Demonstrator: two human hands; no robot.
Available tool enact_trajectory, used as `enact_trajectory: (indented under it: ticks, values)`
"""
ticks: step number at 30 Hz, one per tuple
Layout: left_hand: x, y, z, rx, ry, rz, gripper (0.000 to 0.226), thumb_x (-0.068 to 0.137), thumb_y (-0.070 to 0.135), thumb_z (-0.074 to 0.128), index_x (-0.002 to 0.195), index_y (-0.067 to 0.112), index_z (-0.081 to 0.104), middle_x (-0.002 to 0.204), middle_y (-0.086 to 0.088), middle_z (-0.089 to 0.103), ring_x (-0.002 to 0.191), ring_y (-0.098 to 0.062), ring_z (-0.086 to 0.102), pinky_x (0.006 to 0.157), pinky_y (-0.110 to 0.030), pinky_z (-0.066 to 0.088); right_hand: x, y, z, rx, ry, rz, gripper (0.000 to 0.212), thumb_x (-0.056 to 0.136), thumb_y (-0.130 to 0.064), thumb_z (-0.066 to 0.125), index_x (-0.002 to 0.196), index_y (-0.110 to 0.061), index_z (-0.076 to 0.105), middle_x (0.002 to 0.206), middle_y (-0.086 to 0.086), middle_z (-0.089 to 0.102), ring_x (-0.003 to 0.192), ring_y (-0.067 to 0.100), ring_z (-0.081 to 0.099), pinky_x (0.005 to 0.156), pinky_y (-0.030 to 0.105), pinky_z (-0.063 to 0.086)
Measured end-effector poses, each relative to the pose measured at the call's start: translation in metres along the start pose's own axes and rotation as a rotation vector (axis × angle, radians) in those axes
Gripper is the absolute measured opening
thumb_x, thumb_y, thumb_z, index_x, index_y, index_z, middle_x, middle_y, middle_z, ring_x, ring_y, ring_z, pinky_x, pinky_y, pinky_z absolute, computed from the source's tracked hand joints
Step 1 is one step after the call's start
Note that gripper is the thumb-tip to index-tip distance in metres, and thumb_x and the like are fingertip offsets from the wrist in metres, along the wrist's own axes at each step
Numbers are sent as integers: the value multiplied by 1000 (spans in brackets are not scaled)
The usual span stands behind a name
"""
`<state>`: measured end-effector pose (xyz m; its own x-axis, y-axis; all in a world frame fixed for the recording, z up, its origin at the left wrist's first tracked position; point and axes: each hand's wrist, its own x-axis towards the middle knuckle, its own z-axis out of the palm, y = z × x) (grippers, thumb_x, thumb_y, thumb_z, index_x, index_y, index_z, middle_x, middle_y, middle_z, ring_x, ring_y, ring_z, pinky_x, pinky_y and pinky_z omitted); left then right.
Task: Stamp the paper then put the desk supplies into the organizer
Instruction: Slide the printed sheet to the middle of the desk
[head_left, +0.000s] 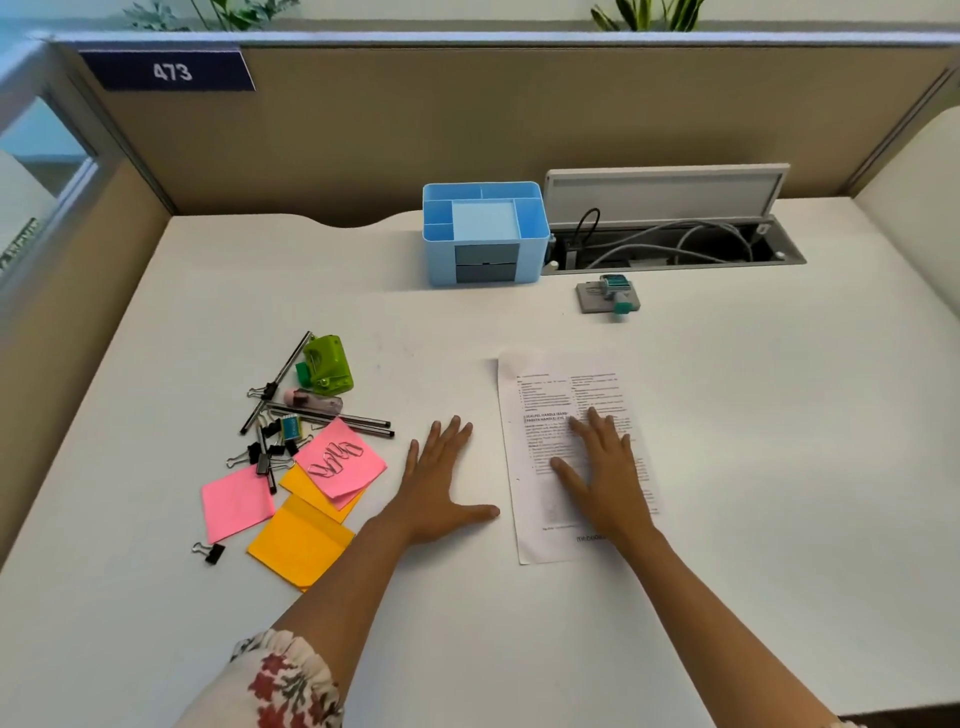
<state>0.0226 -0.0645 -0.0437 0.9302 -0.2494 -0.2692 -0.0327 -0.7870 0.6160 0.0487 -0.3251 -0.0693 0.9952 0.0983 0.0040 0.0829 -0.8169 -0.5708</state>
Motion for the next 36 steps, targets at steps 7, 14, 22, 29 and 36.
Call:
enact_trajectory:
  ticks: [7, 14, 22, 29, 36]
  values:
    - [-10, -2, 3, -2, 48, 21, 121, 64, 73, 69, 153, 35, -4, 158, 18, -17, 142, 0, -26, 119, -35, -14, 1, -24, 22, -29, -12, -18, 62, 95, -49, 50, 150, -27, 31, 162, -2, 15, 151, 22, 5, 122, 37, 0]
    - [-11, 0, 2, 28, 32, 16, 127, 57, 78, 69, 152, 38, -5, 158, 18, -18, 142, -1, -27, 119, -38, -14, -2, -36, 36, -33, -27, -36, 64, 94, -53, 48, 150, -27, 30, 163, -3, 13, 151, 21, 4, 122, 37, 1]
    - [-12, 1, 0, 72, 8, 26, 133, 51, 81, 70, 153, 35, -2, 158, 16, -21, 140, -3, -31, 117, -36, -17, -5, -45, 39, -41, -3, -7, 66, 94, -57, 46, 151, -27, 29, 163, -4, 12, 151, 20, 4, 122, 35, 1]
    - [-11, 0, -1, 83, -5, 15, 135, 49, 79, 73, 153, 33, 0, 158, 17, -20, 142, -6, -30, 117, -39, -16, -4, -40, 32, 30, -52, -50, 63, 95, -52, 47, 151, -28, 30, 162, -5, 14, 151, 17, 5, 121, 30, 0]
    - [-11, -3, -3, 46, -18, 21, 136, 49, 75, 76, 153, 32, 1, 158, 17, -19, 142, -5, -29, 117, -38, -17, -10, -4, -5, 218, 11, 15, 46, 102, -31, 44, 147, -23, 40, 157, -7, 28, 149, 12, 15, 121, 27, 2]
